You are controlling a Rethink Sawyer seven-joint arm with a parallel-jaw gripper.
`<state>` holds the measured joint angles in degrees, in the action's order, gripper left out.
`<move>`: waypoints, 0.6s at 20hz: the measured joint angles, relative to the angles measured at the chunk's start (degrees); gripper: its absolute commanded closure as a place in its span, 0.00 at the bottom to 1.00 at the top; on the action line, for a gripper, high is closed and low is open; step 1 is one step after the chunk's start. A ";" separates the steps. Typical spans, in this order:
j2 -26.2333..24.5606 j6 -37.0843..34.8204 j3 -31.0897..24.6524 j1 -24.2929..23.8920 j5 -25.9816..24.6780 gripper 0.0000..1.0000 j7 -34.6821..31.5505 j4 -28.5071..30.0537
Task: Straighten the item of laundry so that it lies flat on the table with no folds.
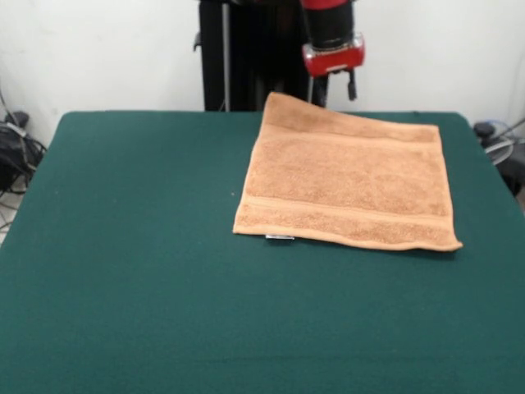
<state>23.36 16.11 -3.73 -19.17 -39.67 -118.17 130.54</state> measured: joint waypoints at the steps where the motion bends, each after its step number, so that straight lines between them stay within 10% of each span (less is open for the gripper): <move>1: -0.96 1.37 1.20 0.22 -0.45 0.00 0.00 -0.02; 12: -2.92 3.51 3.74 -0.04 -0.78 0.00 0.00 0.06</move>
<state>20.44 19.63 0.01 -19.22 -40.45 -118.17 130.60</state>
